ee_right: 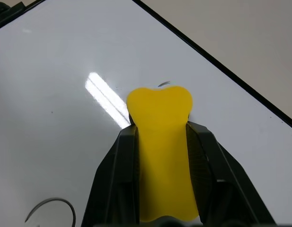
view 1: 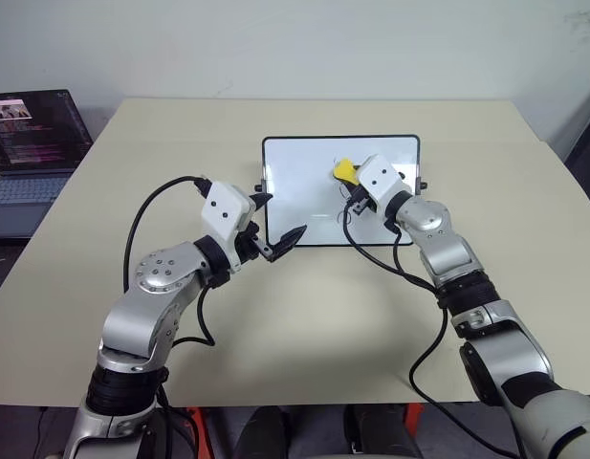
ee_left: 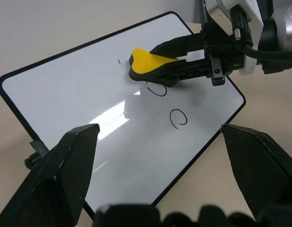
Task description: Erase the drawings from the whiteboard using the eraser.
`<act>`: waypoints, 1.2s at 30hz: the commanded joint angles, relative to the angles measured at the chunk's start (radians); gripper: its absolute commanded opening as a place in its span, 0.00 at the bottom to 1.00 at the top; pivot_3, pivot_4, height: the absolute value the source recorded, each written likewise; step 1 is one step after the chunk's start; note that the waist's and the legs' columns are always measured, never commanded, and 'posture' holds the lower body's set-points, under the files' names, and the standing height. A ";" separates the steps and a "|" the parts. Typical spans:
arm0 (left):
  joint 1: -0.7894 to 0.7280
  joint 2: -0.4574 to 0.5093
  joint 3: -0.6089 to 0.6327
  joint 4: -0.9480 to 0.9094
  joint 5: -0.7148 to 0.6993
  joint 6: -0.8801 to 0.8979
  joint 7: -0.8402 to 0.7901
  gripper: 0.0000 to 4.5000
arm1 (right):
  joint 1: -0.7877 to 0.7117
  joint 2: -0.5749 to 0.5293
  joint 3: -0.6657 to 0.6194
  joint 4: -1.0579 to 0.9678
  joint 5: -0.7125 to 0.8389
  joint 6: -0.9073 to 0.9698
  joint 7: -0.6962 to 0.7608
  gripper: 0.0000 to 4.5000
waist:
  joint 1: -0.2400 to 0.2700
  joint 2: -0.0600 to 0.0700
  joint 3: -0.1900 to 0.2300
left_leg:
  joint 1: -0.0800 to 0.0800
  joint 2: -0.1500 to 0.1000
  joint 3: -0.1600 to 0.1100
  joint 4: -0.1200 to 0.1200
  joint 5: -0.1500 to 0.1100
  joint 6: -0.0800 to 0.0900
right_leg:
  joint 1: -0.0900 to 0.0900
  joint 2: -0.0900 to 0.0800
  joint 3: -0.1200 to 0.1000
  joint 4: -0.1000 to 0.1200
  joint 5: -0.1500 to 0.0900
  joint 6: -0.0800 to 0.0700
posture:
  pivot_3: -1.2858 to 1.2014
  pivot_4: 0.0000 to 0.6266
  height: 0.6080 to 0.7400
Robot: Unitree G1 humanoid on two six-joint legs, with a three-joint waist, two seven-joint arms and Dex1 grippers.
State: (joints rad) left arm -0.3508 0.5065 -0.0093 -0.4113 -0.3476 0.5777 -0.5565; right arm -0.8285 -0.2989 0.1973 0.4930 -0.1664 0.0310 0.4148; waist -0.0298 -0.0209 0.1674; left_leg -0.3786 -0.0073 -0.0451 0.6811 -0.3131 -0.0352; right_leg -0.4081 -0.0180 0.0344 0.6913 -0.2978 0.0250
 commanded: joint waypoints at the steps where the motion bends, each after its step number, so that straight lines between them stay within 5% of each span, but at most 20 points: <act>1: -0.019 -0.004 0.003 -0.005 0.007 -0.027 -0.001 1.00 | 0.025 -0.034 -0.032 -0.002 0.002 0.030 0.001 0.24 | 0.001 0.000 0.000 | 0.000 0.000 0.000 0.000 0.000 0.000 | 0.000 0.000 0.000 0.000 0.000 0.000 | 0.52 0.24 1.00; 21: -0.016 -0.011 0.002 -0.008 0.012 -0.034 0.000 1.00 | -0.020 -0.063 -0.039 0.088 0.000 -0.010 -0.007 0.24 | 0.000 -0.001 -0.001 | 0.005 -0.001 0.000 0.000 0.001 0.002 | 0.004 0.000 0.001 0.004 0.000 0.000 | 0.52 0.24 1.00; 36: -0.020 -0.002 0.009 -0.010 0.012 -0.030 -0.005 1.00 | -0.142 0.074 -0.011 0.188 -0.004 -0.053 -0.026 0.24 | -0.028 -0.001 -0.001 | 0.011 0.000 0.003 -0.001 0.002 0.003 | 0.005 0.000 0.003 0.007 0.002 -0.002 | 0.52 0.24 1.00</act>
State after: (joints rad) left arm -0.3587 0.4993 -0.0144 -0.3930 -0.3345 0.5630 -0.5594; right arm -0.9428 -0.2322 0.1837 0.6753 -0.1696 -0.0111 0.3918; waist -0.0579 -0.0219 0.1668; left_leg -0.3680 -0.0072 -0.0417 0.6797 -0.3115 -0.0327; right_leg -0.4033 -0.0176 0.0378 0.6978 -0.2960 0.0229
